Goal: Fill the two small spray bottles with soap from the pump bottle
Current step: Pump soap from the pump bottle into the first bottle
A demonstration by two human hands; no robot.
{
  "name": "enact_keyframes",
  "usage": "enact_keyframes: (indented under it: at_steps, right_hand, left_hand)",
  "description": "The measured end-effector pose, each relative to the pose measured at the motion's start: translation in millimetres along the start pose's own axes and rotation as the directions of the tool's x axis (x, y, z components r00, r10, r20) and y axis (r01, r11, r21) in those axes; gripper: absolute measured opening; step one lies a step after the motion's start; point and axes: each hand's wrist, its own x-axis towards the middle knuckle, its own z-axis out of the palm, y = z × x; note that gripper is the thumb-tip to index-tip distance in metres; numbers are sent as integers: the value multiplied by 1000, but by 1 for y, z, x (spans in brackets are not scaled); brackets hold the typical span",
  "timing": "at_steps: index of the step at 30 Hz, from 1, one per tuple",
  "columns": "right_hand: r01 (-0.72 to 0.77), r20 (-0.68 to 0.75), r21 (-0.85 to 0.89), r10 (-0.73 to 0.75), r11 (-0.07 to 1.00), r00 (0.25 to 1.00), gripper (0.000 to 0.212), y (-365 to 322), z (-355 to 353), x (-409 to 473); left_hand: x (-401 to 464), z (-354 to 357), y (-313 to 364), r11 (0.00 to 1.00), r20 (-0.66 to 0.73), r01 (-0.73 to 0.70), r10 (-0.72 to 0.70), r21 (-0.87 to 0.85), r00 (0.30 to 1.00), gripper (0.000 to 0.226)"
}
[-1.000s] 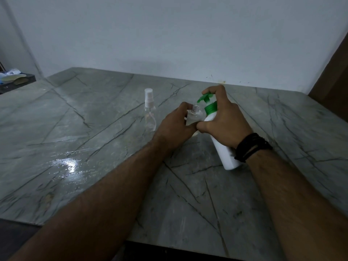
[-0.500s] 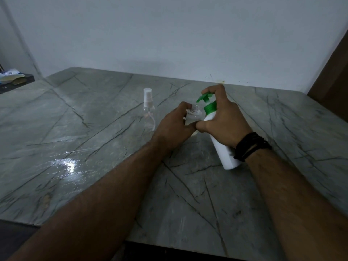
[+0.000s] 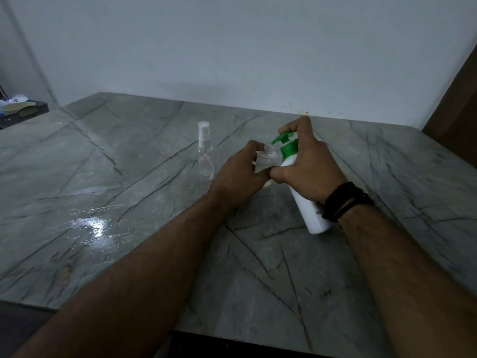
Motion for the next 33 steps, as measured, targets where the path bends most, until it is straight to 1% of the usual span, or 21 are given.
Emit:
enact_keyframes:
  at_steps: [3,8,14,20,25,33]
  right_hand:
    - [4,-9,-8,-4,1000,1000,71,1,1,-1]
    - [12,-13,-8,-12,1000,1000,76,0,2,-2]
    - [2,3,-14,-2,1000,1000,69,0,2,1]
    - [12,-19,-5,-12,1000,1000,75,1,2,-1]
    - [13,-6,-10,-14,1000,1000,69,2,2,1]
    - [30,-6,-11,-30,999,1000,73,1,3,0]
  left_hand:
    - [1,0,0,1000,6,-3,3,15,1000,48]
    - [1,-1,0,1000,9,2,-2,15,1000,48]
    - [1,-1,0,1000,14,-3,2,25,1000,49]
    - [0,0,-1,1000,-3,-8,8,15,1000,48]
    - [1,0,-1,1000,1,-16,16,19,1000,47]
    - [1,0,-2,1000,-6,-22,22,19,1000,48]
